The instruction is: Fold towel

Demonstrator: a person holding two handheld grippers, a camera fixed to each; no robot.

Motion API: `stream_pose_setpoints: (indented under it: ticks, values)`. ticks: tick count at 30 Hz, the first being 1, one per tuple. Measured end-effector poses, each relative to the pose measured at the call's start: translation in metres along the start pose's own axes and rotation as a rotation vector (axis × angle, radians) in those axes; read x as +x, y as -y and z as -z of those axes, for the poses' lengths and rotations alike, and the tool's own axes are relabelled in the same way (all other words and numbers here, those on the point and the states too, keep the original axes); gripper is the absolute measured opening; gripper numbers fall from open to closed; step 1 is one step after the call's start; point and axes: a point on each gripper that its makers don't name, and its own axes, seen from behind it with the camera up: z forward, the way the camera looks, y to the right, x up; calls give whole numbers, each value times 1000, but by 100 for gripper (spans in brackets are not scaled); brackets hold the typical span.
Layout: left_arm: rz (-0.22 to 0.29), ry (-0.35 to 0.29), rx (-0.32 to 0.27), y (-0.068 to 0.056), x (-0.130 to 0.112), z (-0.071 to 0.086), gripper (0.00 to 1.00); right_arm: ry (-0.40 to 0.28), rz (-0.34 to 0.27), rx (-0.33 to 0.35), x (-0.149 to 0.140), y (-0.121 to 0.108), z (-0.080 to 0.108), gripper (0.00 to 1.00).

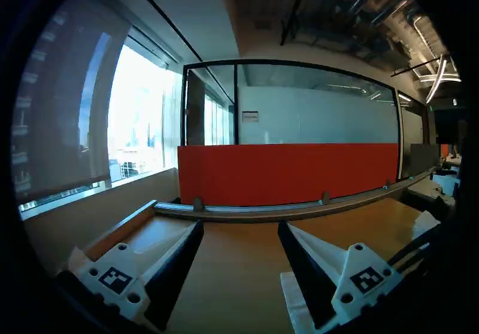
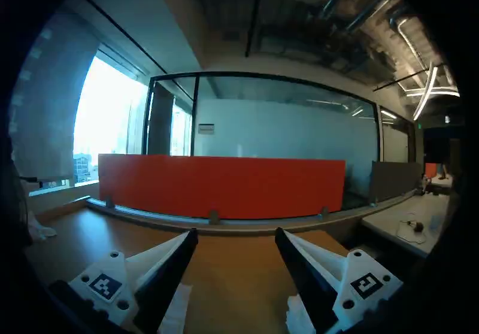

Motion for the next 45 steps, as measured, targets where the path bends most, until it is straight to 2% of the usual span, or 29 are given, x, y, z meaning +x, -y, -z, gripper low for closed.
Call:
stream_pose_setpoints:
  ticks: [8, 14, 23, 26, 29, 38, 45]
  values:
    - [-33, 51, -42, -9, 13, -6, 92, 39, 26, 36, 16, 5, -3, 100]
    - [-49, 113, -113, -21, 8, -5, 92, 97, 59, 99, 14, 19, -4, 100]
    - [-80, 214, -258, -43, -10, -1, 92, 212, 104, 279, -1, 60, 1, 100]
    - [-94, 247, -318, -53, -15, 2, 92, 242, 127, 344, -3, 76, 5, 100]
    - [-111, 262, -349, -58, -17, 4, 92, 256, 149, 394, -4, 87, 8, 100]
    - [-140, 289, -376, -63, -35, 9, 92, 295, 213, 435, -26, 99, 16, 100]
    - [-154, 320, -408, -74, -58, 17, 92, 334, 239, 463, -52, 106, 26, 100]
